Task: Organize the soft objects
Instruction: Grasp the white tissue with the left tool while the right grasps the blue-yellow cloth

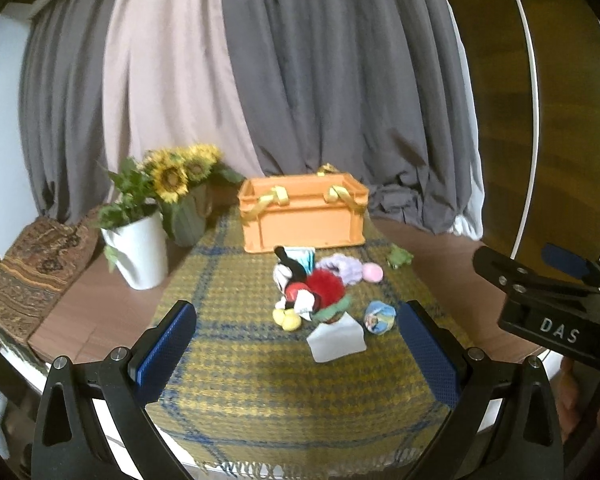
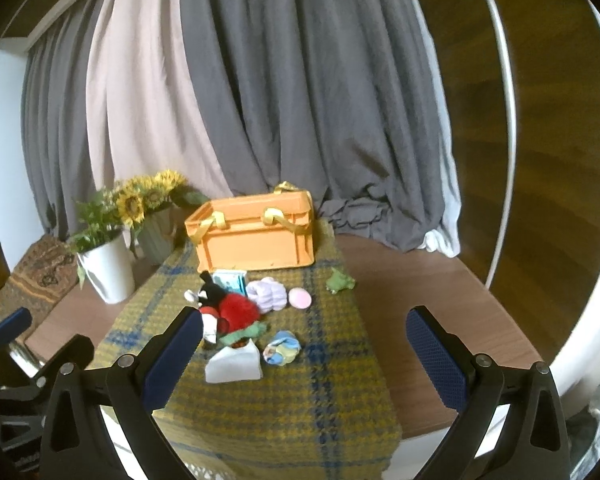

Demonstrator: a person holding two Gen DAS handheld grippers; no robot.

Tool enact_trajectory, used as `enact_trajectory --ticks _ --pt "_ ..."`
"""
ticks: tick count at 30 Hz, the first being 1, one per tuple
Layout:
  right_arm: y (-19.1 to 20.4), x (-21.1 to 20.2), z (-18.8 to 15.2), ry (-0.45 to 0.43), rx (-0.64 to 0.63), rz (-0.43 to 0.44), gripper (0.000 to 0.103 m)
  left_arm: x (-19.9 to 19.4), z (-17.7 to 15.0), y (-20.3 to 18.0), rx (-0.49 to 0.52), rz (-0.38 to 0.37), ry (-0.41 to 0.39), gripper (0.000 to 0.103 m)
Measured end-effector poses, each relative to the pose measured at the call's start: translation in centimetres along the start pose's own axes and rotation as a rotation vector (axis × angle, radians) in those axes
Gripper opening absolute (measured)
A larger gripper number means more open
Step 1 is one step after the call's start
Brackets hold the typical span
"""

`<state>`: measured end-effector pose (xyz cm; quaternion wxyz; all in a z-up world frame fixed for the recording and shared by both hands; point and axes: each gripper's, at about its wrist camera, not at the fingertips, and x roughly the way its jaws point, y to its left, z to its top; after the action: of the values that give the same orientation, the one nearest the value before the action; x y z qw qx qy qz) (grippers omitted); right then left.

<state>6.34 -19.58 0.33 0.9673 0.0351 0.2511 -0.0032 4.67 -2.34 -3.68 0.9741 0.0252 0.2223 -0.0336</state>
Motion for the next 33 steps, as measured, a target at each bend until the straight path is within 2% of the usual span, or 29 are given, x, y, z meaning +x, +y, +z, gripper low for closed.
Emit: enact_trajectory --ticks 10,17,23,33 --pt "-0.4 7.4 -1.0 0.103 -0.025 0.046 0.103 6.7 -1.4 -0.6 0.014 -0.048 0.077 0.102" --pt "0.1 12.8 -2.1 0.172 -0.033 0.069 0.102 12.0 -3.1 -0.5 0.01 -0.086 0.16 0.093" --pt "0.8 16.7 -3.7 0.247 -0.039 0.085 0.093 16.0 -4.9 -0.5 0.005 -0.131 0.253 0.086" --pt "1.6 21.1 -5.7 0.334 -0.042 0.087 0.081 19.4 -6.7 -1.2 0.02 -0.204 0.318 0.074"
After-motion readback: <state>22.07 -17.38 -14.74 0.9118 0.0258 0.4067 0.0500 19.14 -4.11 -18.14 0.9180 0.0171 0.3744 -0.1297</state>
